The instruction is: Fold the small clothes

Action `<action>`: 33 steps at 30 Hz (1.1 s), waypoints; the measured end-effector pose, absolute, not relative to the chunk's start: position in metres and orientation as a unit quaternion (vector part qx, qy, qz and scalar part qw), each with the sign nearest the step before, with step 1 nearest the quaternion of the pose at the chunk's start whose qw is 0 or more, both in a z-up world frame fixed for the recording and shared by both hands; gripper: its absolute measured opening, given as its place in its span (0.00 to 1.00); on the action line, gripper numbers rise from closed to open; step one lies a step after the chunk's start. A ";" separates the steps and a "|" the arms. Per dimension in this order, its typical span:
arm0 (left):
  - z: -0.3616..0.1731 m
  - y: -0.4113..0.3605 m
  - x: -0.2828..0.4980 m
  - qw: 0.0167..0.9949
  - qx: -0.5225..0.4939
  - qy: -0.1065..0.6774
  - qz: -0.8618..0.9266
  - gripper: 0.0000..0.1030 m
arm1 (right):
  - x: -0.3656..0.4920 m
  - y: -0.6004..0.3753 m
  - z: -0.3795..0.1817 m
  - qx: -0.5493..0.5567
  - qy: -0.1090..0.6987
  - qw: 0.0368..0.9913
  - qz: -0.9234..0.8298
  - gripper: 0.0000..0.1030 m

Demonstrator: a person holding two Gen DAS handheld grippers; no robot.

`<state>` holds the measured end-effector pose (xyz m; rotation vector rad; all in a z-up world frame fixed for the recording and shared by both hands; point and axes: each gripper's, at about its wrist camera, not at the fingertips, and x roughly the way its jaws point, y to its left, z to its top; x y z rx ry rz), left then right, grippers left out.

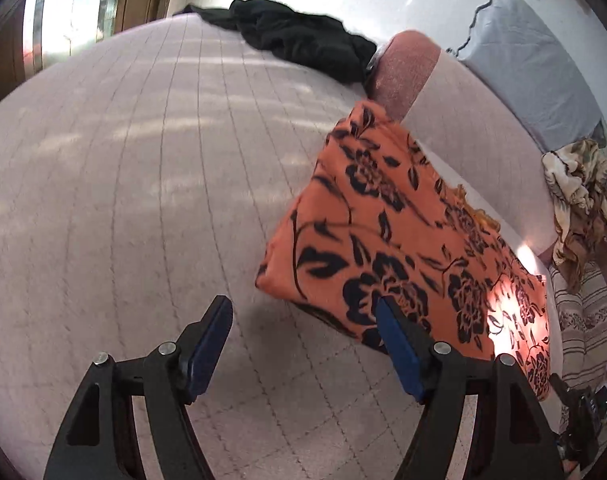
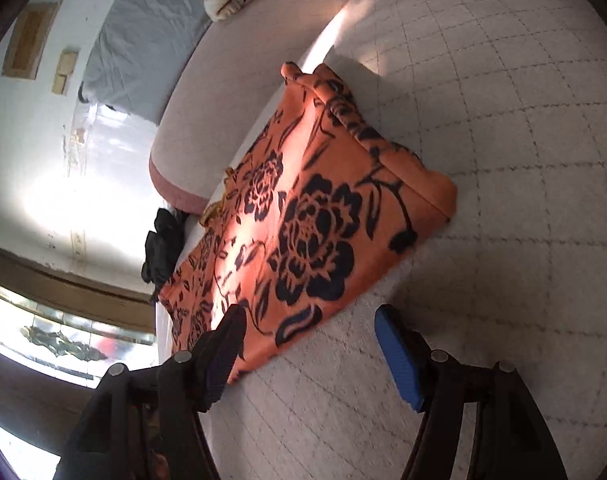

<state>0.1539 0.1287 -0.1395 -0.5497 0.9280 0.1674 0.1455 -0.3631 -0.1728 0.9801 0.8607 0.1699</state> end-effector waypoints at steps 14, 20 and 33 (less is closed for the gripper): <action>-0.063 0.118 0.197 0.896 -0.219 0.381 0.066 0.18 | 0.196 -0.367 -0.129 0.469 0.357 0.807 0.034 0.16; -0.040 0.116 0.118 0.900 -0.228 0.371 0.039 0.19 | 0.125 -0.371 -0.076 0.442 0.337 0.829 0.057 0.16; -0.088 0.157 0.068 0.890 -0.206 0.388 0.121 0.53 | 0.002 -0.433 -0.117 0.380 0.406 0.830 -0.033 0.56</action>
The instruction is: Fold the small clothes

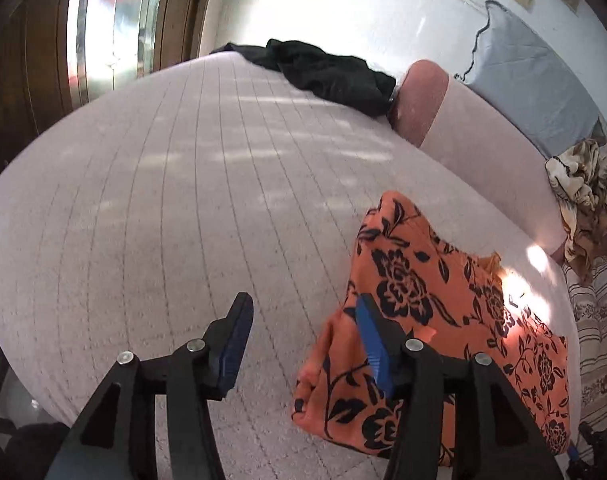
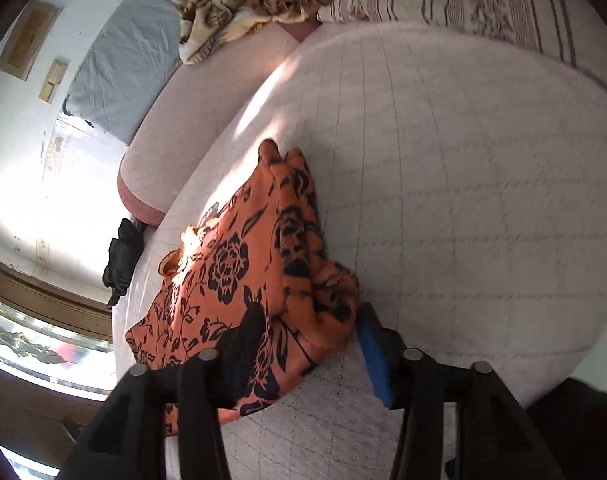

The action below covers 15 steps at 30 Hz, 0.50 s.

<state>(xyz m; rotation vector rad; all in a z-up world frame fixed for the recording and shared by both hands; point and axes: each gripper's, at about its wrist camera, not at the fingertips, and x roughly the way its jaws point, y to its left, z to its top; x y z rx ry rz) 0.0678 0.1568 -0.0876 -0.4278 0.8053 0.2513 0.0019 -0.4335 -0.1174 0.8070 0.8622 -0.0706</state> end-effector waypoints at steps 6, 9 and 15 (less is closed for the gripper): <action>-0.089 0.108 0.083 0.905 -0.149 0.397 0.040 0.54 | 0.078 -0.423 -0.081 0.274 0.406 0.871 0.022 0.56; -0.101 0.078 0.091 0.905 -0.116 0.410 0.006 0.54 | 0.136 -0.411 -0.089 0.217 0.428 0.877 0.031 0.55; -0.128 0.064 0.101 0.895 -0.080 0.438 -0.002 0.54 | 0.193 -0.392 -0.123 0.131 0.488 0.863 0.015 0.06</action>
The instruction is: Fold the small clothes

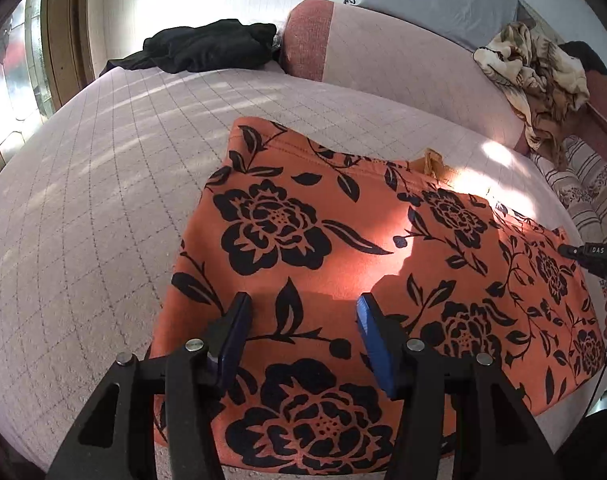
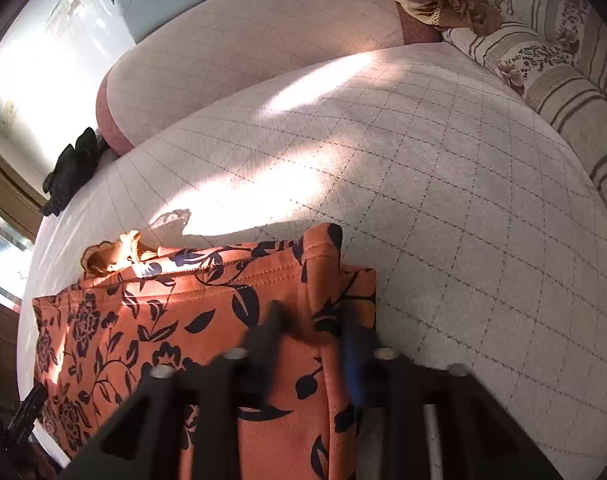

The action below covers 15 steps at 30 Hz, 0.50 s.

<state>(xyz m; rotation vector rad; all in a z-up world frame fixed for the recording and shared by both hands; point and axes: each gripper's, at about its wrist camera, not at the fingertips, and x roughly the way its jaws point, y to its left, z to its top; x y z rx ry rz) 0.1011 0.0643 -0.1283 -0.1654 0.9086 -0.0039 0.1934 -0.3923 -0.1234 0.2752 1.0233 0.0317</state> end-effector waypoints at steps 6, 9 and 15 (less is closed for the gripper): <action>-0.124 0.066 0.102 0.900 -0.081 0.429 -0.006 0.54 | 0.174 -0.403 -0.111 0.124 0.452 0.882 -0.035 0.06; -0.123 0.067 0.107 0.900 -0.084 0.427 -0.009 0.56 | 0.182 -0.419 -0.143 0.167 0.477 0.862 -0.031 0.21; -0.133 0.061 0.117 0.895 -0.037 0.445 0.002 0.61 | 0.150 -0.427 -0.093 0.207 0.412 0.885 -0.059 0.63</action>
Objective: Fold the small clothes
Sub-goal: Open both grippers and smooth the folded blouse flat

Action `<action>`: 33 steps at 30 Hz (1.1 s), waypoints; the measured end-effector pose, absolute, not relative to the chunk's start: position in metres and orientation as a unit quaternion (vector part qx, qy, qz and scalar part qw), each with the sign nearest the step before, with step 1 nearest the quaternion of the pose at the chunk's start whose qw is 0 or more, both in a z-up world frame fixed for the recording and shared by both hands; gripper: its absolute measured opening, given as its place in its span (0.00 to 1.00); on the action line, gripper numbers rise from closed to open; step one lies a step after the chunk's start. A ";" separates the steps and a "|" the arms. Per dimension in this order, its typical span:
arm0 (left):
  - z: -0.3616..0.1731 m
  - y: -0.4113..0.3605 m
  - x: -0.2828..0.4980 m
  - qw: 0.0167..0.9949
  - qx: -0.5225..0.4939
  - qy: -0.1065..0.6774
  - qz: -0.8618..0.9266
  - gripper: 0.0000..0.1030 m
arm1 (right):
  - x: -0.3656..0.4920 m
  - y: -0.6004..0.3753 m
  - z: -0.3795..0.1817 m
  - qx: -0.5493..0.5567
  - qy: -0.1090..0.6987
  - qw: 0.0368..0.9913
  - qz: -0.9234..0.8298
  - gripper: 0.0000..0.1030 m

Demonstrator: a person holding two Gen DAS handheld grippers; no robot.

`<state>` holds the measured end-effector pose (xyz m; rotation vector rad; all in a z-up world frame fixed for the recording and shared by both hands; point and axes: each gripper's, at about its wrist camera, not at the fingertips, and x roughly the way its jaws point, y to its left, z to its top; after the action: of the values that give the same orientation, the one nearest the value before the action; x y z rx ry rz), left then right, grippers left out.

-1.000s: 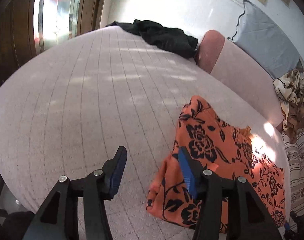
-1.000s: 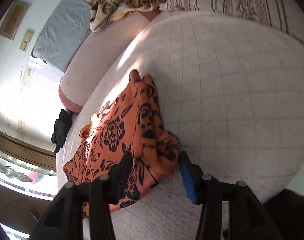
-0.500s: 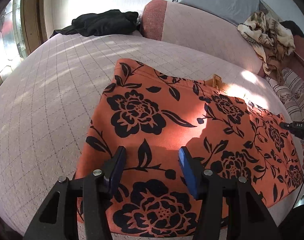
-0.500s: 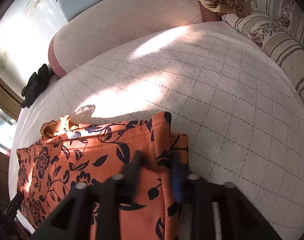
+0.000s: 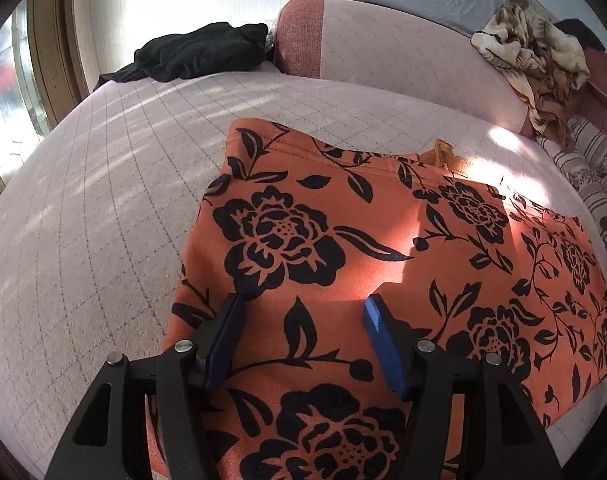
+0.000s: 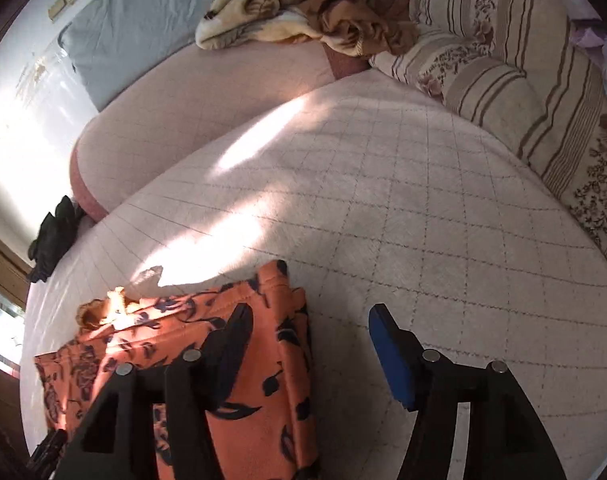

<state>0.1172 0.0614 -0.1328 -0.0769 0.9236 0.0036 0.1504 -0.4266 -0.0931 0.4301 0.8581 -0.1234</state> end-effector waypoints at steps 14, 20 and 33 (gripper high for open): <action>-0.108 0.093 0.094 0.904 -0.084 0.417 0.038 0.67 | 0.073 -0.392 -0.127 0.383 0.430 0.816 0.059 0.60; -0.138 0.101 0.095 0.875 -0.072 0.477 0.045 0.72 | 0.062 -0.383 -0.125 0.348 0.434 0.828 0.070 0.74; -0.123 0.076 0.099 0.896 -0.081 0.437 0.014 0.73 | 0.172 -0.402 -0.123 0.398 0.457 0.780 0.155 0.71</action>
<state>0.0990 0.0761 -0.1227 -0.1680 0.9060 0.0286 0.1719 -0.4024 -0.1228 0.8604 0.9876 0.3359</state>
